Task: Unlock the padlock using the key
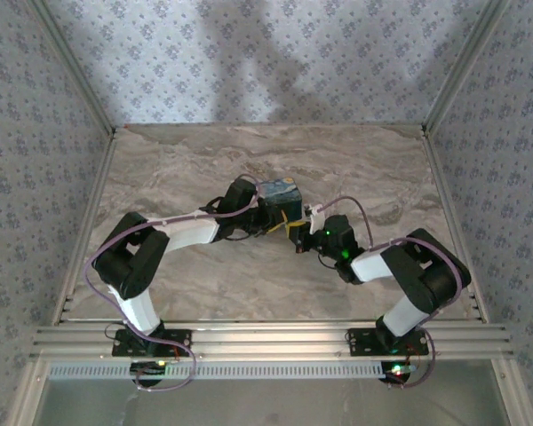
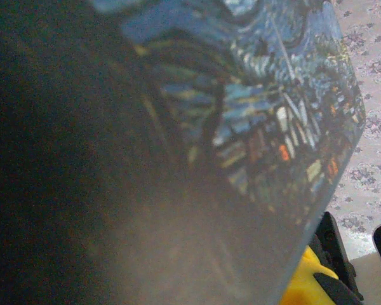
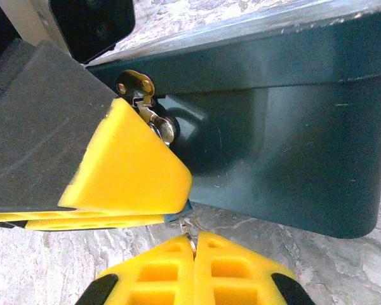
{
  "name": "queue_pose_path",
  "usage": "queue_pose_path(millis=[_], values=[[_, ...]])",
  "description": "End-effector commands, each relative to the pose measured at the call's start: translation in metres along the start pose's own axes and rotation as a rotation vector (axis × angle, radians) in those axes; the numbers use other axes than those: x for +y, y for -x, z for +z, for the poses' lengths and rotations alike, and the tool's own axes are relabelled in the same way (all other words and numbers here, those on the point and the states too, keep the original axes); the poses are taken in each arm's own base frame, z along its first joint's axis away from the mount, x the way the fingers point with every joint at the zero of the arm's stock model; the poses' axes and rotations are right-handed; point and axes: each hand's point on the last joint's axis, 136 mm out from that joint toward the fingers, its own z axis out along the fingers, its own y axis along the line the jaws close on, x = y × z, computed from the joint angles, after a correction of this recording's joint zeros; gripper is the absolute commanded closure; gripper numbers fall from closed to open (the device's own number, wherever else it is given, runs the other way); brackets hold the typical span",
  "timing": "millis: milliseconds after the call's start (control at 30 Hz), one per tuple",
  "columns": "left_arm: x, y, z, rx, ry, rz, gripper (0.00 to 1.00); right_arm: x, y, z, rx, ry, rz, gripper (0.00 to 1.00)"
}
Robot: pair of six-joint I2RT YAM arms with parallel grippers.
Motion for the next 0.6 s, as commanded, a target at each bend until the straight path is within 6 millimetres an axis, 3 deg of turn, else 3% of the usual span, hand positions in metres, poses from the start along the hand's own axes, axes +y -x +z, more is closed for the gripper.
queue_pose_path(millis=[0, 333, 467, 567], values=[[0.024, -0.043, 0.003, 0.144, 0.068, -0.043, 0.90, 0.024, 0.071, -0.004, -0.253, 0.089, -0.049, 1.00], [0.029, -0.047, 0.008, 0.158, 0.058, -0.065, 0.90, 0.035, 0.100, 0.000, -0.320, 0.125, -0.043, 1.00], [0.026, -0.044, 0.006, 0.148, 0.042, -0.057, 0.89, 0.028, 0.087, 0.003, -0.297, 0.082, -0.027, 1.00], [0.026, -0.037, 0.001, 0.121, 0.033, -0.055, 0.80, 0.016, 0.066, 0.007, -0.251, 0.045, 0.010, 1.00]])
